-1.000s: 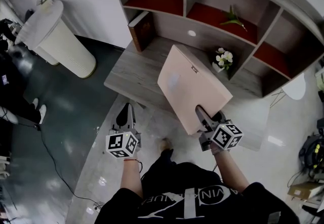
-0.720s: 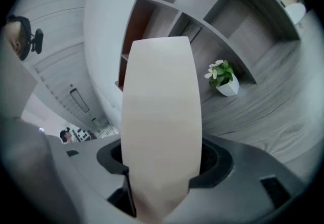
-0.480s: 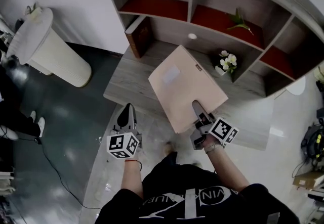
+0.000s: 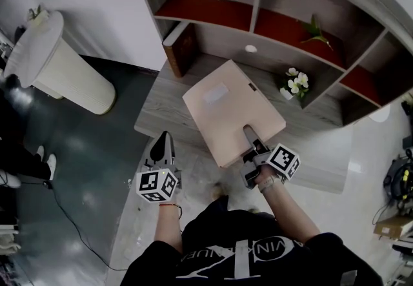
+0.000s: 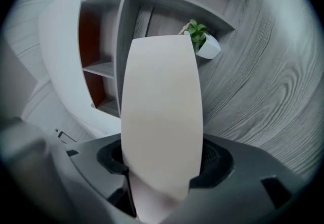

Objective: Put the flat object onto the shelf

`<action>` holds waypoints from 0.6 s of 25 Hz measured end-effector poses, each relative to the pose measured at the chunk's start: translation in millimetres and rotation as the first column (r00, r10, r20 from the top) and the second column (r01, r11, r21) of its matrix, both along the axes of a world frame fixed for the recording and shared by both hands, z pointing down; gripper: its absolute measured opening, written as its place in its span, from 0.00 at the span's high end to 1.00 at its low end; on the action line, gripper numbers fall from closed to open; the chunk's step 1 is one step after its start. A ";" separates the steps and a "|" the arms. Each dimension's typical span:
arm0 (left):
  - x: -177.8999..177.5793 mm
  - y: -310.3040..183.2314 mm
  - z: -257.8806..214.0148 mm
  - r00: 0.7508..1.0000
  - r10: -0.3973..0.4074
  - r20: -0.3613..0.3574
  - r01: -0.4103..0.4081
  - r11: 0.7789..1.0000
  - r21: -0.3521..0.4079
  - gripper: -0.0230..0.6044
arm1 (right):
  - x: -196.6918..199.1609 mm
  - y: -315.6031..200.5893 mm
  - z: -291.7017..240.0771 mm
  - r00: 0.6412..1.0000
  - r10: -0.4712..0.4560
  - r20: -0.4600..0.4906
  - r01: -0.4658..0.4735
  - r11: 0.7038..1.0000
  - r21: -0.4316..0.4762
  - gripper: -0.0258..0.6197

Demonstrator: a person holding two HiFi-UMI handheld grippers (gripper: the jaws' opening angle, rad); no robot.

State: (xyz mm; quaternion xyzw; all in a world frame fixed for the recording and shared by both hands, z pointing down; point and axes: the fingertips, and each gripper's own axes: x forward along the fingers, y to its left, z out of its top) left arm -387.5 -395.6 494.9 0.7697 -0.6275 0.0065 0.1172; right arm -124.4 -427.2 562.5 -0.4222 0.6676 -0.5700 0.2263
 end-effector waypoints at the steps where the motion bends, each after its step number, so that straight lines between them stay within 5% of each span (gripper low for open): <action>1: -3.4 -1.4 0.3 1.000 -0.002 0.000 0.002 1.000 0.000 0.96 | -2.9 -2.9 2.4 1.000 0.006 0.018 -0.005 1.000 -0.014 0.49; 15: -24.3 -11.5 4.8 1.000 0.003 0.001 -0.003 1.000 -0.006 0.96 | -32.5 -38.1 36.0 0.981 0.097 0.171 -0.064 0.980 -0.188 0.50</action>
